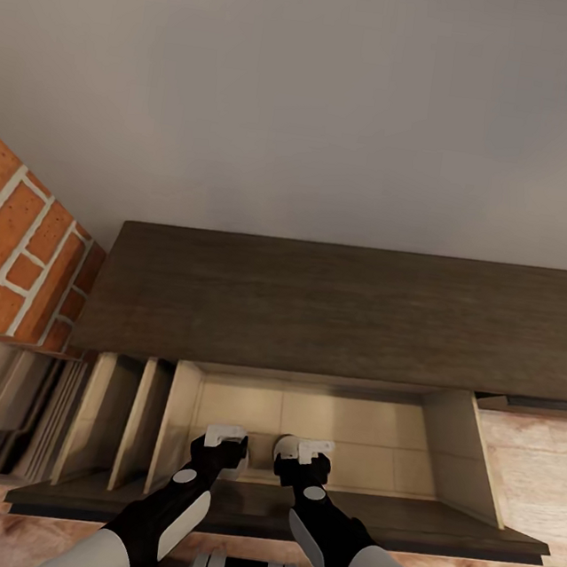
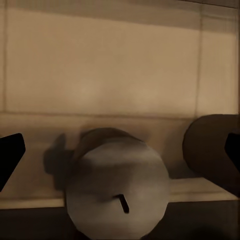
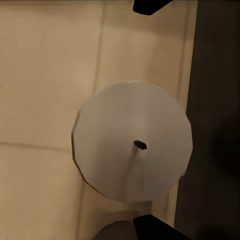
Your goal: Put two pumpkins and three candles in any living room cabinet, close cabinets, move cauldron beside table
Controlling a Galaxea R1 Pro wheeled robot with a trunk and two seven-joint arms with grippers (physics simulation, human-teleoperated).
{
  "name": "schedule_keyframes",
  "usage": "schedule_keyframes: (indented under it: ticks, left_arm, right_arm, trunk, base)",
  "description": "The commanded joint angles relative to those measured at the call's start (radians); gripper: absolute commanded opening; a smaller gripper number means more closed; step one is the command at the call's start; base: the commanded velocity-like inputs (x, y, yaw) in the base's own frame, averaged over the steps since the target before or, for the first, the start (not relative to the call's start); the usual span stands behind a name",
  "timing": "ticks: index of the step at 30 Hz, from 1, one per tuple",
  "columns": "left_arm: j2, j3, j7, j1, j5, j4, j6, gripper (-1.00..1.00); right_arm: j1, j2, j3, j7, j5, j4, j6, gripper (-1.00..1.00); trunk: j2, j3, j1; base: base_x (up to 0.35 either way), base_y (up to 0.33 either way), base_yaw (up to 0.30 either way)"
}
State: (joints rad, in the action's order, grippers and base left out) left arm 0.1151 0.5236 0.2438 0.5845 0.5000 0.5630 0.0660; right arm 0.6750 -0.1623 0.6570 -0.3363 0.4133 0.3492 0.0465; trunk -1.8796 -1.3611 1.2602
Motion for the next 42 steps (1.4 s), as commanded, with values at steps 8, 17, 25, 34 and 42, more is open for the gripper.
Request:
schedule_keyframes:
  ticks: [8,17,25,34,42]
  left_arm:
    - [0.0,-0.001,0.0,0.0,0.002,0.0,-0.001,1.0]
    - [0.0,0.0,0.0,0.0,0.002,0.0,-0.004,1.0]
    - [0.0,0.0,0.0,0.0,0.002,0.009,-0.007,1.0]
    - [0.0,0.0,0.004,0.0,0.002,0.011,-0.008,1.0]
    - [0.0,0.0,0.005,0.0,0.003,0.011,-0.009,1.0]
  right_arm:
    - [0.0,0.001,0.0,0.003,0.001,0.002,-0.003,1.0]
    - [0.0,0.0,-0.003,0.002,0.002,0.012,-0.011,1.0]
    - [0.0,0.004,-0.007,-0.001,0.006,0.084,-0.027,1.0]
    - [0.0,0.01,-0.005,-0.001,0.006,0.146,-0.108,1.0]
    - [0.0,0.013,-0.005,-0.002,0.006,0.149,-0.115,1.0]
  trunk:
    - [0.056,0.025,-0.031]
    - [0.119,0.053,-0.065]
    - [0.175,0.078,-0.096]
    - [0.238,0.107,-0.13]
    - [0.294,0.132,-0.161]
  base:
    - [0.0,0.0,0.0]
    - [0.0,0.0,0.0]
    - [0.0,0.0,0.0]
    - [0.0,0.0,0.0]
    - [0.0,0.0,0.0]
